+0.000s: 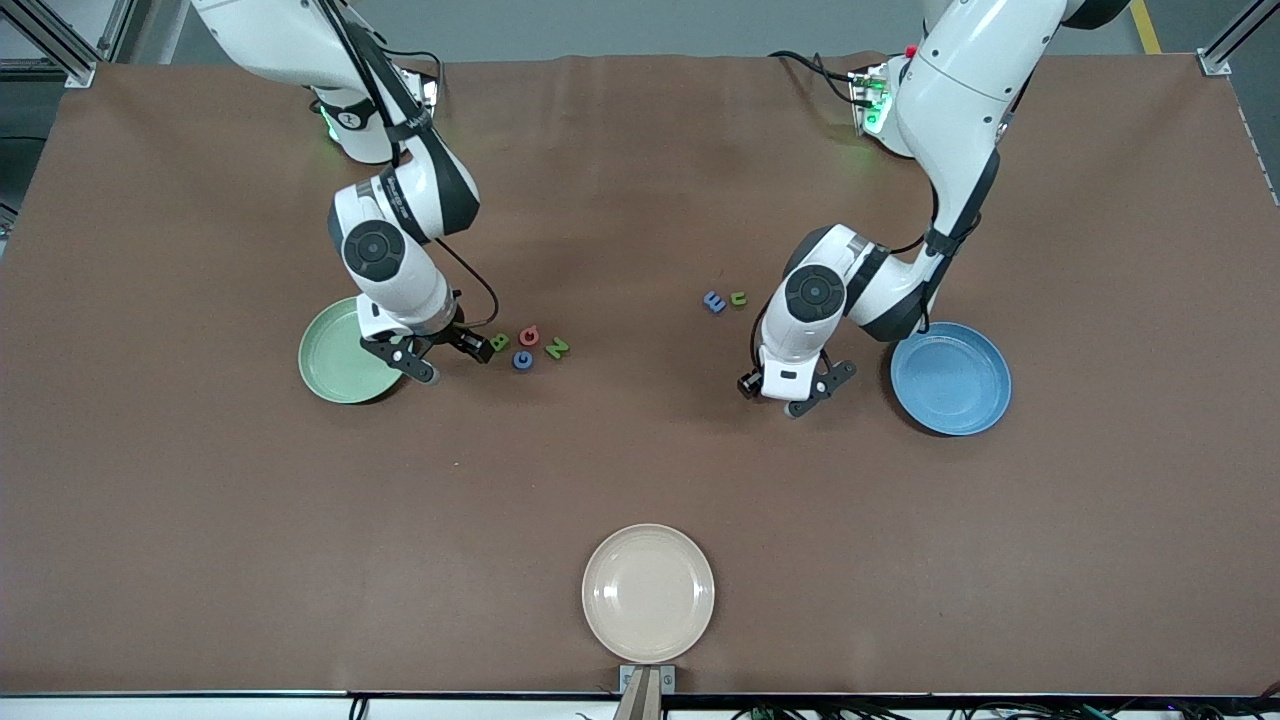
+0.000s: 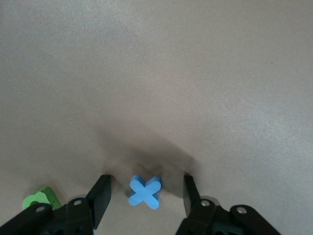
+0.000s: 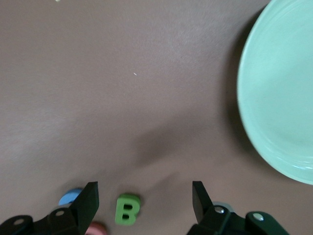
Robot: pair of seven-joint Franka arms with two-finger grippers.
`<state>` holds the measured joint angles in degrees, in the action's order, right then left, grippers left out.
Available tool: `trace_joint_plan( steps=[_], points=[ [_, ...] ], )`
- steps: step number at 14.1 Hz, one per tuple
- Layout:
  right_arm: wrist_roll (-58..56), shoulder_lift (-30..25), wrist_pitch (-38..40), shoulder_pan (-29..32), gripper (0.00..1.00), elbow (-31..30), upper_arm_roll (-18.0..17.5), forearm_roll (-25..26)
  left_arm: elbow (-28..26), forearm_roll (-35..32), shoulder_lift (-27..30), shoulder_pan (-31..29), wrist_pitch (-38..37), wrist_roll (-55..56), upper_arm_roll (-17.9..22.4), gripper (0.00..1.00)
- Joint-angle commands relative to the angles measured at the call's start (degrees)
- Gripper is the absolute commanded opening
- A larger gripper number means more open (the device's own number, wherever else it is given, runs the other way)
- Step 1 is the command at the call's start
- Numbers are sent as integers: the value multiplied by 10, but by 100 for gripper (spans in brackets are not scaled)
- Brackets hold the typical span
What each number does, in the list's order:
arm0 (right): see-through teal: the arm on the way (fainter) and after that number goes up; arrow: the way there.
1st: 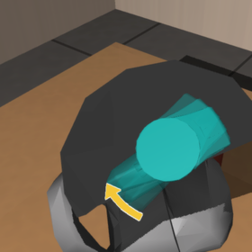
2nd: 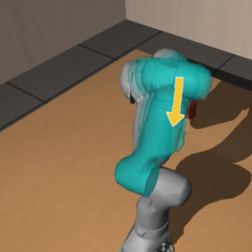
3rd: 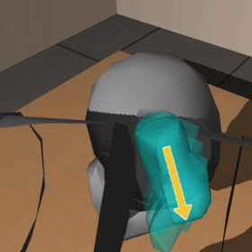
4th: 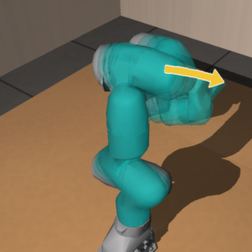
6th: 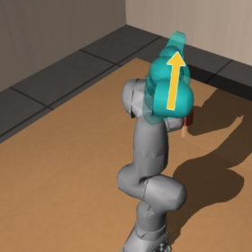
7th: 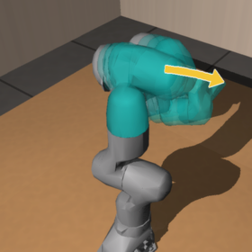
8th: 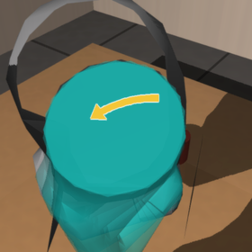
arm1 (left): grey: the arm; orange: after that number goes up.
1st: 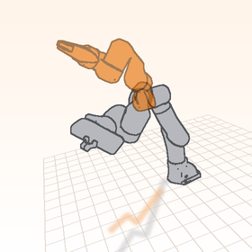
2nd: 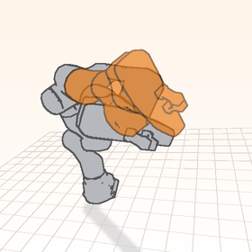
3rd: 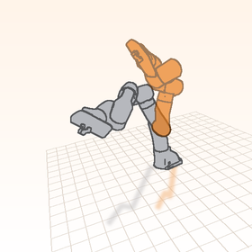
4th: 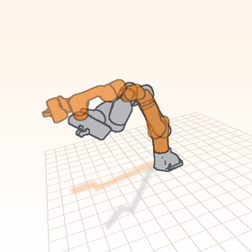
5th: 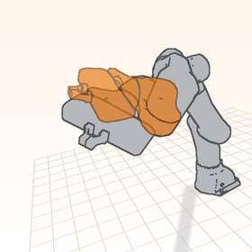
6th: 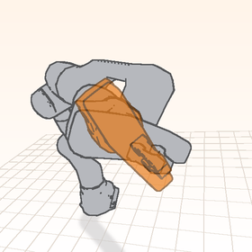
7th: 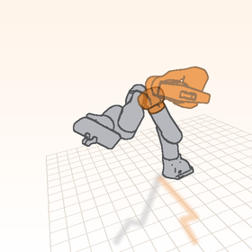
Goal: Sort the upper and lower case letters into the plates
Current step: 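Grasp the blue x with the left gripper while the right gripper grasps the B, then drop the x into the blue plate while the right gripper drops B in green plate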
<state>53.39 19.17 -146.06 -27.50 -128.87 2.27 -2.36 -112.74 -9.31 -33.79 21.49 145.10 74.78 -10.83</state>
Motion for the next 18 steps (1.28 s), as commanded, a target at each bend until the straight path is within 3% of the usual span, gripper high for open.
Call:
trace_joint_plan(
  steps=[1, 7, 13, 16, 18],
  points=[
    [30, 28, -41, -24, 78, -6, 4, -5, -17, -14, 16, -3, 6, 15, -2, 61],
    [71, 41, -57, -53, 69, -6, 4, -6, -18, -14, 16, 1, 6, 16, -5, 53],
    [75, 40, -52, -59, 52, -11, 2, -7, -21, -14, 17, 0, 6, 15, -5, 25],
    [87, 39, -52, -60, 51, -16, -4, -8, -26, -14, 25, -1, 5, 16, -5, 14],
    [94, 39, -52, -60, 40, -16, -10, -8, -26, -14, 41, -4, 1, 13, -5, 10]
  ],
)
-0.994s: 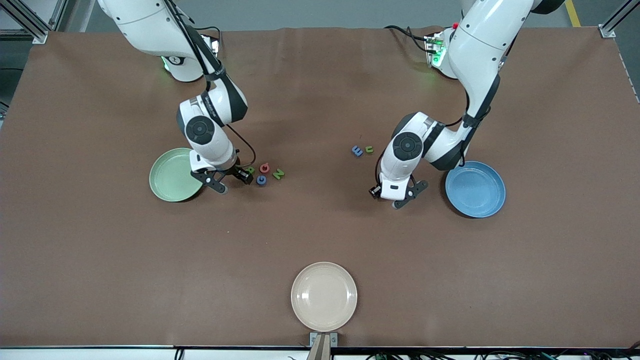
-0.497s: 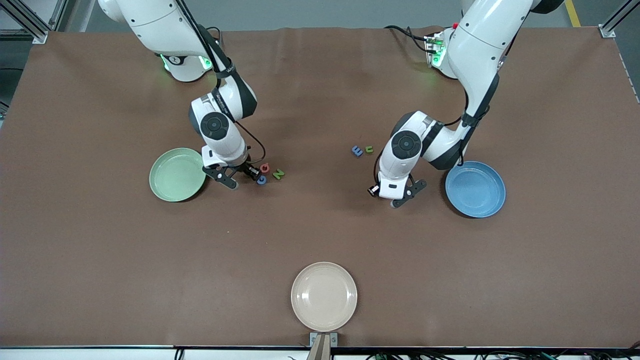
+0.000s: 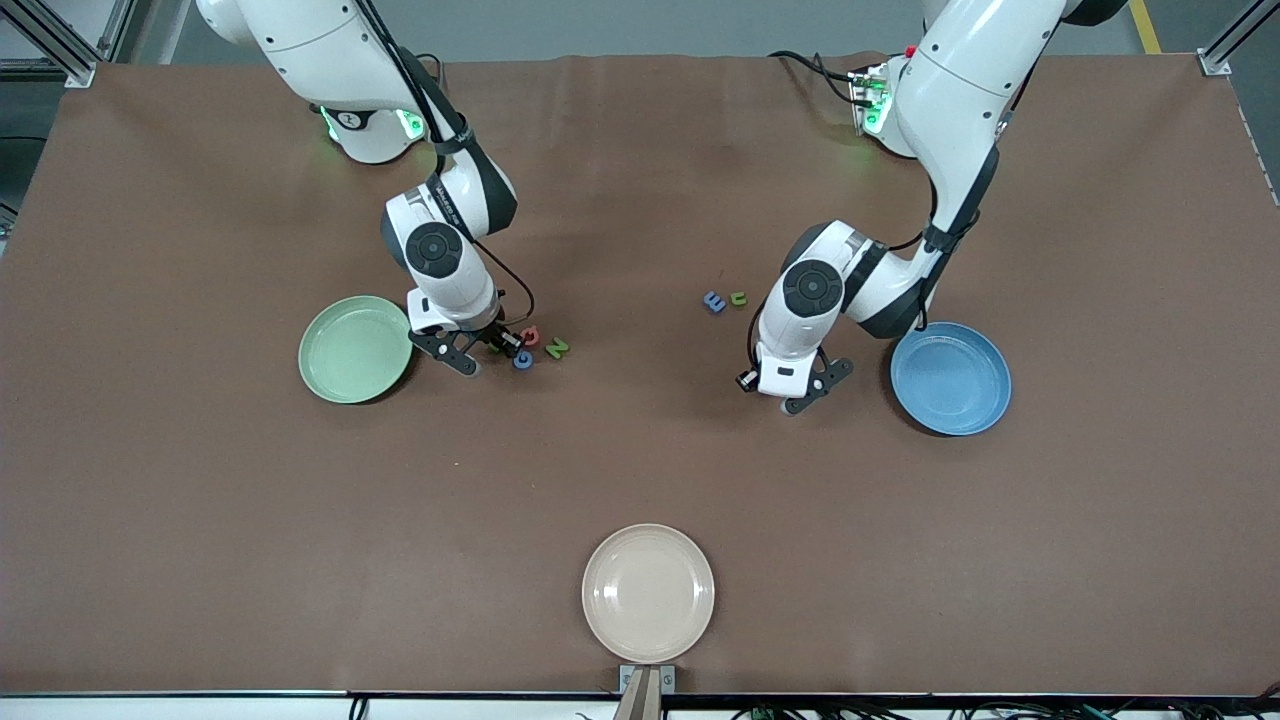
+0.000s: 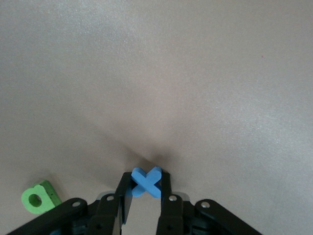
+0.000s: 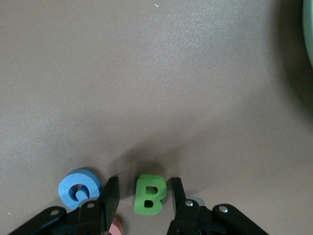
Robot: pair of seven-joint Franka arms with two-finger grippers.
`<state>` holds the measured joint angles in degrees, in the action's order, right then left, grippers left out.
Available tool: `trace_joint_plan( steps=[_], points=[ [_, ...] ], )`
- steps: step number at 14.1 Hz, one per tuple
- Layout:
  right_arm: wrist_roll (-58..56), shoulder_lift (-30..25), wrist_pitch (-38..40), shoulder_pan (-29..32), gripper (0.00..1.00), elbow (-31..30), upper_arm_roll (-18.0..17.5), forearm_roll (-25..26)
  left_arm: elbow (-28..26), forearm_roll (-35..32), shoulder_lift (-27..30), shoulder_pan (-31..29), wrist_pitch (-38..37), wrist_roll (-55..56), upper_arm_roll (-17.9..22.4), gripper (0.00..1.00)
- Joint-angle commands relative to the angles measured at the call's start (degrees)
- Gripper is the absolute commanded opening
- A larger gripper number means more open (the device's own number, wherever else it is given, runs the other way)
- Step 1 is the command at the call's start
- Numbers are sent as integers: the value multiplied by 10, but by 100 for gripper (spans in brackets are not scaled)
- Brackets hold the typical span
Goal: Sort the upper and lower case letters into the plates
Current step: 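Drop the x into the blue plate while the right gripper drops B in green plate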
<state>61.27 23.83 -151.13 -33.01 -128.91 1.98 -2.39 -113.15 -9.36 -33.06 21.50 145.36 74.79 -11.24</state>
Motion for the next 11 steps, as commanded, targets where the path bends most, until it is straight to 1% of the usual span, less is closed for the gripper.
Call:
trace_joint_plan(
  steps=[1, 2, 3, 4, 6, 7, 9, 11],
  points=[
    [16, -8, -1, -4, 32, -16, -8, -8, -22, -14, 48, -6, -15, 10, -1, 9],
    [16, -8, 0, -5, 21, -16, -8, -8, -23, -14, 64, -11, -30, 4, -1, 8],
    [16, -9, 0, -4, 8, -16, -8, -8, -23, -14, 83, -24, -45, -9, -1, 8],
    [16, -11, 3, -4, 1, -16, -8, -8, -23, -14, 103, -31, -67, -33, -1, 8],
    [7, -16, 14, 4, 0, -15, -7, -8, -38, -13, 146, -60, -124, -116, -4, 6],
    [-5, -30, 28, 14, 0, -14, -6, -7, -55, -11, 168, -76, -135, -152, -6, 6],
    [-91, -72, 87, 64, 0, -13, -6, -7, -96, -9, 202, -112, -136, -240, -7, 6],
    [-174, -117, 141, 118, 0, -13, -7, -7, -136, -9, 224, -145, -136, -332, -6, 6]
  ],
)
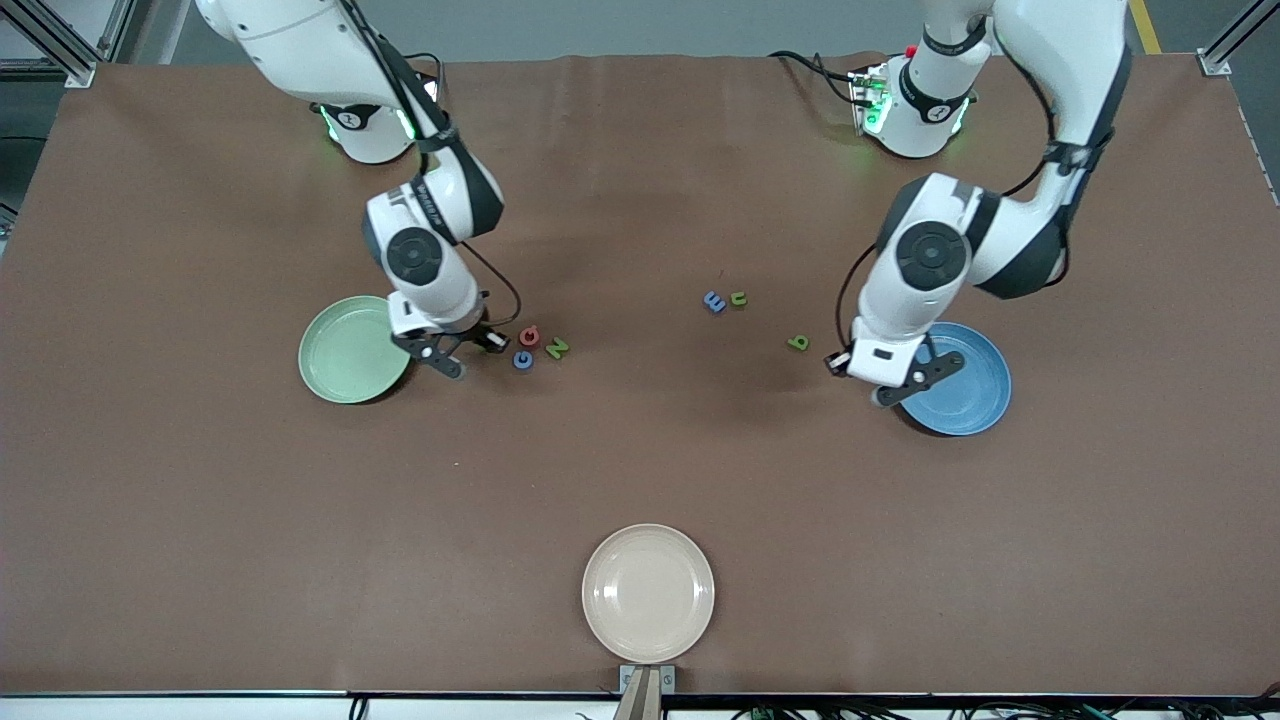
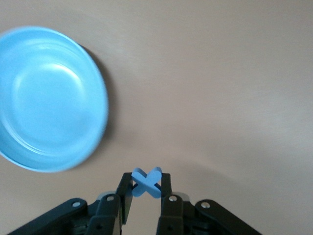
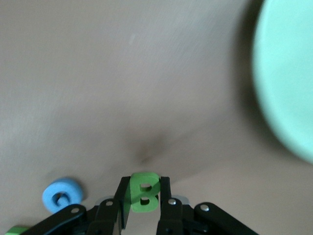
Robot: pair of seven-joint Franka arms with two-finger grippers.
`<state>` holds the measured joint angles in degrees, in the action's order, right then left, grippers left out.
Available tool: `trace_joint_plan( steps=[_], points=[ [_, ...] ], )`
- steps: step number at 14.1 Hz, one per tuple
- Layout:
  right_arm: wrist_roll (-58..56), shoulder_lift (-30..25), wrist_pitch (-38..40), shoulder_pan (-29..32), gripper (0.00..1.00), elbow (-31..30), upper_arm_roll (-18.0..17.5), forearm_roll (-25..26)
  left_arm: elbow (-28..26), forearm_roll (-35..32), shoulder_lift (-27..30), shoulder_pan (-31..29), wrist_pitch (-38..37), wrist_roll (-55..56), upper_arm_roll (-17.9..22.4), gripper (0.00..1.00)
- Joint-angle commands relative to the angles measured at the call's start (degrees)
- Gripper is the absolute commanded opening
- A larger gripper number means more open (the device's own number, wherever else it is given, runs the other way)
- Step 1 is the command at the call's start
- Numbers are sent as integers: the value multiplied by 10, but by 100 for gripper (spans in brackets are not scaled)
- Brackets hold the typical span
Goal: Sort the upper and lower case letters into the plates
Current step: 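Drop the x into the blue plate while the right gripper drops B in green plate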
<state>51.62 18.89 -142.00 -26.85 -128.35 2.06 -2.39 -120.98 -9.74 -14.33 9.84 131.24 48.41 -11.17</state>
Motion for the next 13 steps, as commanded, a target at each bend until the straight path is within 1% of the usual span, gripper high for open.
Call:
trace_joint_plan(
  steps=[1, 3, 5, 6, 8, 10, 11, 12, 13],
  points=[
    [-115, -82, 71, 77, 0, -19, -6, -7, -72, -5, 41, -47, 9, -108, -7, 6],
    [-236, -105, 100, 142, 0, -24, -5, -7, -91, -5, 46, -89, 13, -216, -7, 7],
    [-324, -113, 91, 195, 0, -48, -5, -7, -102, -5, 43, -124, 14, -295, -7, 7],
    [-346, -112, 79, 212, 0, -62, -5, -7, -105, -5, 41, -135, 14, -324, -7, 7],
    [-372, -109, 17, 229, 0, -109, -5, -7, -110, -10, 29, -156, 32, -362, -7, 7],
    [-375, -91, -19, 232, 0, -130, -6, -6, -117, -10, 12, -166, 67, -383, -6, 7],
    [-375, -83, -25, 231, 1, -133, -6, -6, -117, -11, 5, -175, 81, -393, -6, 7],
    [-375, -78, -25, 228, 4, -132, -6, -6, -117, -11, -1, -178, 86, -407, -6, 7],
    [-375, -74, -25, 228, 16, -132, -6, -6, -117, -11, -6, -185, 88, -423, -5, 7]
  ],
)
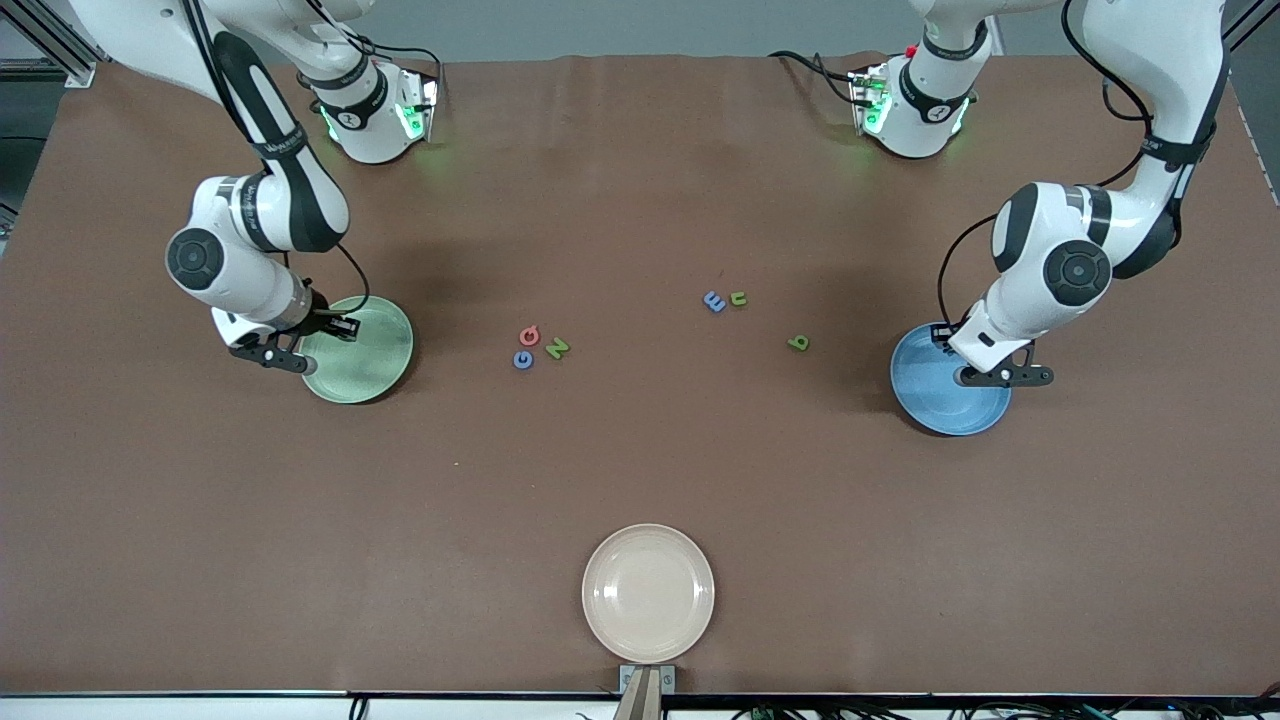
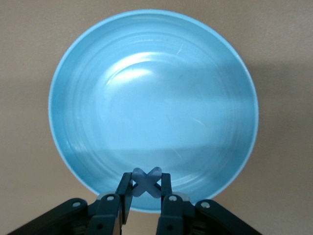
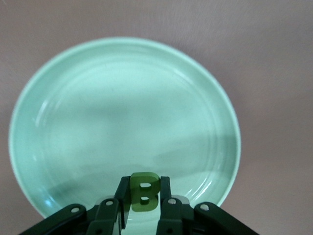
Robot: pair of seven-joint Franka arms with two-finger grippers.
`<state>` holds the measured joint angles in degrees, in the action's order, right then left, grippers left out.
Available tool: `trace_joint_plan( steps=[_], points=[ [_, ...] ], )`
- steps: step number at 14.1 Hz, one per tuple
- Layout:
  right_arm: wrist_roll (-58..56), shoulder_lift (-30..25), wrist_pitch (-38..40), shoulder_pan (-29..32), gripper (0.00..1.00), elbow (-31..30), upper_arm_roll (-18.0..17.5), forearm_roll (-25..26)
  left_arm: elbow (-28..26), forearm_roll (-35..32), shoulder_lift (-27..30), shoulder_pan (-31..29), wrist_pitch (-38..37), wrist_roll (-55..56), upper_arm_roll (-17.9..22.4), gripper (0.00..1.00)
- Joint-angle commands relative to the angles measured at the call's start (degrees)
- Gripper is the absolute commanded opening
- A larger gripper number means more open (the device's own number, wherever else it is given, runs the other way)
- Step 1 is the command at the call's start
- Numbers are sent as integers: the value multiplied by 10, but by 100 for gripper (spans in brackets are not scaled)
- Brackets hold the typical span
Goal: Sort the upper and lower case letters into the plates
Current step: 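Drop the x into the blue plate while the right gripper drops B in green plate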
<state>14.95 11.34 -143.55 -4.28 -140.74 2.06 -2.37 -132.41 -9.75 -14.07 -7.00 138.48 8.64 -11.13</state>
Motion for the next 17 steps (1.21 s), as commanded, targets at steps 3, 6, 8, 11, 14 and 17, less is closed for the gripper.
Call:
trace_joint_plan(
  steps=[3, 6, 8, 11, 14, 17],
  points=[
    [-8, 3, -6, 2, 100, -3, -6, -6, 0, -41, -30, -35, 26, -44, -6, 7],
    [14, -3, 45, -12, 100, 40, -8, -7, -1, -63, -46, -46, 49, -44, -6, 7],
    [88, -5, 91, -46, 100, 85, -9, -7, -1, -63, -46, -46, 49, -44, -6, 8],
    [190, 4, 99, -116, 100, 131, -11, -8, 0, -63, -45, -45, 49, -45, -6, 40],
    [249, 45, 67, -184, 100, 159, -10, -44, 3, -64, -33, -39, 48, -37, -9, 85],
    [327, 102, 1, -239, 100, 180, -9, -55, 7, -62, -10, -40, 34, -10, -55, 100]
  ],
)
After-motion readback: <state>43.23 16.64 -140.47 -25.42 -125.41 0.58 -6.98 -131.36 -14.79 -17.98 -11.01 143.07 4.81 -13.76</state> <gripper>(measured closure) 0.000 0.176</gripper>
